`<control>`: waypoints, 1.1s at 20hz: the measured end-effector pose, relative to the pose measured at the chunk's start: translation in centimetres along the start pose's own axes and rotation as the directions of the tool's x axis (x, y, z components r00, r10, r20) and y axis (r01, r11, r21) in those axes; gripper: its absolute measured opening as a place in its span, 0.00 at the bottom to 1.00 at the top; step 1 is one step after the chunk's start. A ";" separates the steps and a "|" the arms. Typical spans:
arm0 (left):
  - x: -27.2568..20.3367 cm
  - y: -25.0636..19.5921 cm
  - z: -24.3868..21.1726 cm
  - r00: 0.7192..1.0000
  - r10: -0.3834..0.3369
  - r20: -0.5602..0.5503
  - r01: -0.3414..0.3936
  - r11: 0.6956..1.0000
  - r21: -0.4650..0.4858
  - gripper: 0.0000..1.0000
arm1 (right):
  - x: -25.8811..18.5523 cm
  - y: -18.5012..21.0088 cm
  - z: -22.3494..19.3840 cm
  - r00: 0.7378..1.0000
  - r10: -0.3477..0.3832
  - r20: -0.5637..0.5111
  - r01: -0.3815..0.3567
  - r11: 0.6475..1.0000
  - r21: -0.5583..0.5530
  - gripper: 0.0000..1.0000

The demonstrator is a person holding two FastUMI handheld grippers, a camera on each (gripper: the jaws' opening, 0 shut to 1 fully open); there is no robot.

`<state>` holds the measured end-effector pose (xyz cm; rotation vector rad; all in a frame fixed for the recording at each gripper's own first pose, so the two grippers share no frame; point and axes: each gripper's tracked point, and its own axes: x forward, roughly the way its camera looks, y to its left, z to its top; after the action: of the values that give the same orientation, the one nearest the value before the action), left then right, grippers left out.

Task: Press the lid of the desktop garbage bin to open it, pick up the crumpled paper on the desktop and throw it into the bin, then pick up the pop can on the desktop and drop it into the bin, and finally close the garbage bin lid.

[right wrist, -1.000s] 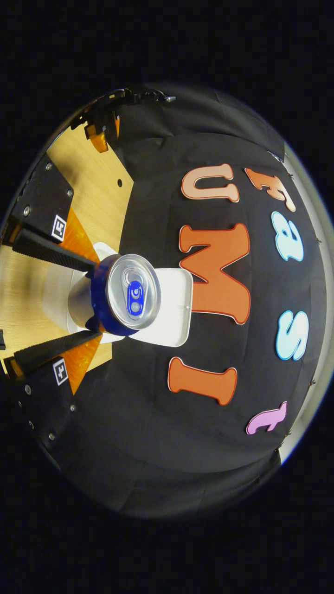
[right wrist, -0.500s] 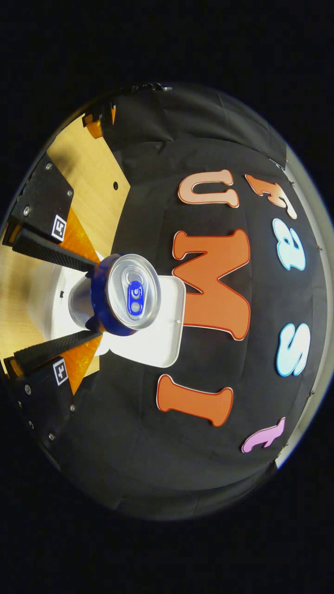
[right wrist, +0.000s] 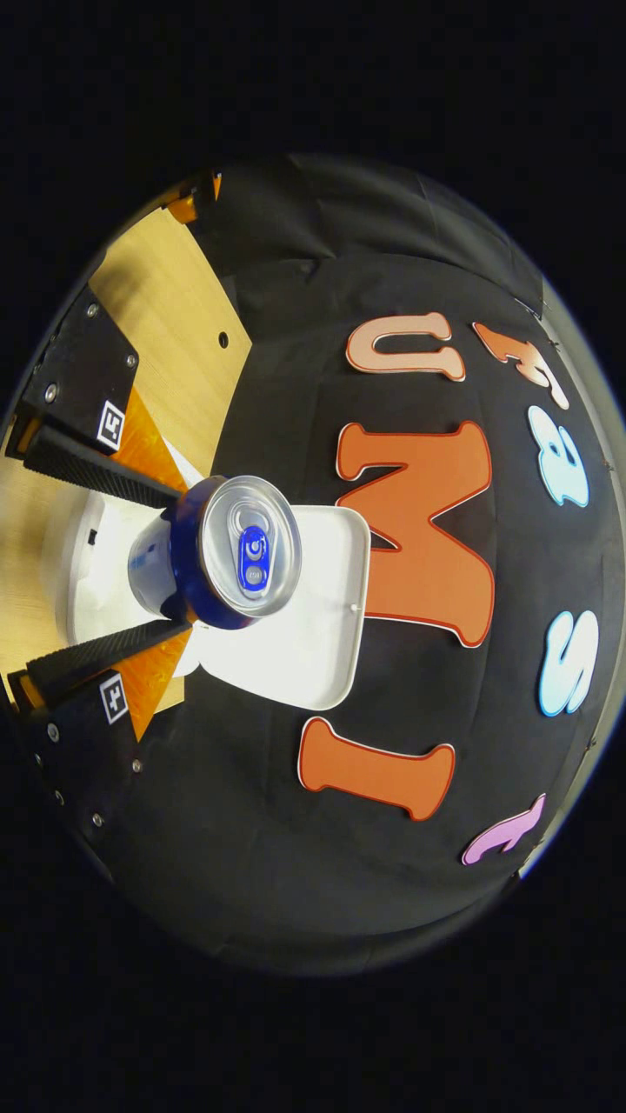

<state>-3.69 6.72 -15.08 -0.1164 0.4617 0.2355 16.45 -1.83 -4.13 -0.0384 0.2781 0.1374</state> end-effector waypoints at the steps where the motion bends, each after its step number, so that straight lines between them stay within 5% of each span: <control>1: -0.1 0.0 -0.2 1.000 0.003 -0.004 -0.003 1.000 0.001 0.96 | 0.2 -0.2 -0.1 1.000 -0.005 -0.003 0.005 1.000 0.002 0.78; 8: -0.6 -0.1 -0.3 1.000 0.015 -0.002 -0.015 1.000 -0.003 0.96 | 0.6 -0.9 -0.6 1.000 -0.005 -0.023 0.005 1.000 0.013 0.81; 22: -0.8 0.3 -0.3 0.999 0.031 0.006 -0.031 1.000 -0.001 0.96 | 0.8 -3.1 6.0 0.992 -0.044 0.115 0.047 0.999 -0.023 0.80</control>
<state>-4.53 6.79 -14.97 -0.1098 0.4575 0.2666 19.29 -4.47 1.47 -0.0618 0.1610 0.0978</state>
